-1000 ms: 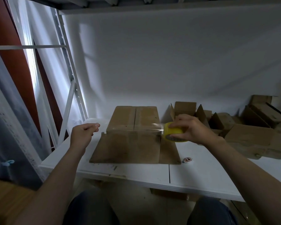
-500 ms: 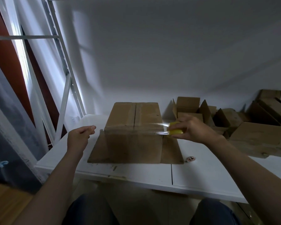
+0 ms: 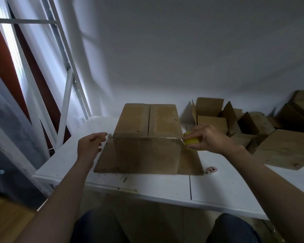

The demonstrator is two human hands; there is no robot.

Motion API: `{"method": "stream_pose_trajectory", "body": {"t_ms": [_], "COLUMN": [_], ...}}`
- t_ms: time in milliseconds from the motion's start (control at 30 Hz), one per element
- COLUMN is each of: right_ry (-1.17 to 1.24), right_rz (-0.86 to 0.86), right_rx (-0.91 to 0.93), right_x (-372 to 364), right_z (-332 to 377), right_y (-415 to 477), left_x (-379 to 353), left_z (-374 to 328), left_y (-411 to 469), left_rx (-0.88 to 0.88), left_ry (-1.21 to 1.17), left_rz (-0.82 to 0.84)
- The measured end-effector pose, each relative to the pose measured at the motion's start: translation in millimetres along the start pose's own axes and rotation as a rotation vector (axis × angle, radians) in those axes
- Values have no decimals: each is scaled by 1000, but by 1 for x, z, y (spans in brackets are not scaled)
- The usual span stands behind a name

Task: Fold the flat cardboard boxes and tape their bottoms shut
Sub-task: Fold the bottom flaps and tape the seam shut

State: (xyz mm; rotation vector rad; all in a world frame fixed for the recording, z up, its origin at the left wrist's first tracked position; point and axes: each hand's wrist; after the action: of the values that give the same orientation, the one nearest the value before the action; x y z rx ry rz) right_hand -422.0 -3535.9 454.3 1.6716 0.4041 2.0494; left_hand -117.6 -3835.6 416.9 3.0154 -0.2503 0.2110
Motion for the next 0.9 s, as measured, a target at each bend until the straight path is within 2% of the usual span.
{"method": "stream_pose_trajectory", "body": {"t_ms": [233, 500, 733, 833, 900], "right_ry": [48, 65, 111, 141, 162], "right_rz": [7, 2, -33, -37, -40], "right_rx": [-48, -45, -41, -13, -21], "right_x": [-4, -8, -14, -14, -13], "right_z": [1, 4, 4, 4, 4], "right_y": [-1, 4, 3, 2, 1], "left_x": [-20, -49, -50, -45, -42], "left_z": [14, 17, 17, 20, 22], "left_y": [3, 0, 2, 7, 12], "left_rx": [6, -120, -142, -111, 2], "left_ry": [37, 137, 181, 180, 176], "left_rz": [-11, -64, 13, 73, 61]}}
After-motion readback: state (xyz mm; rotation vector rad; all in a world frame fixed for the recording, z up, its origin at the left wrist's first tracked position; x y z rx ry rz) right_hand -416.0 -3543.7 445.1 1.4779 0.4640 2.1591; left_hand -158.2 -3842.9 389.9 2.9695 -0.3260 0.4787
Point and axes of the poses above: each hand's wrist, its own y-axis towards the middle knuckle, its own x-axis out of the back of the hand, z = x × y, and after that the axes turned 10 degrees about -z, right-handed
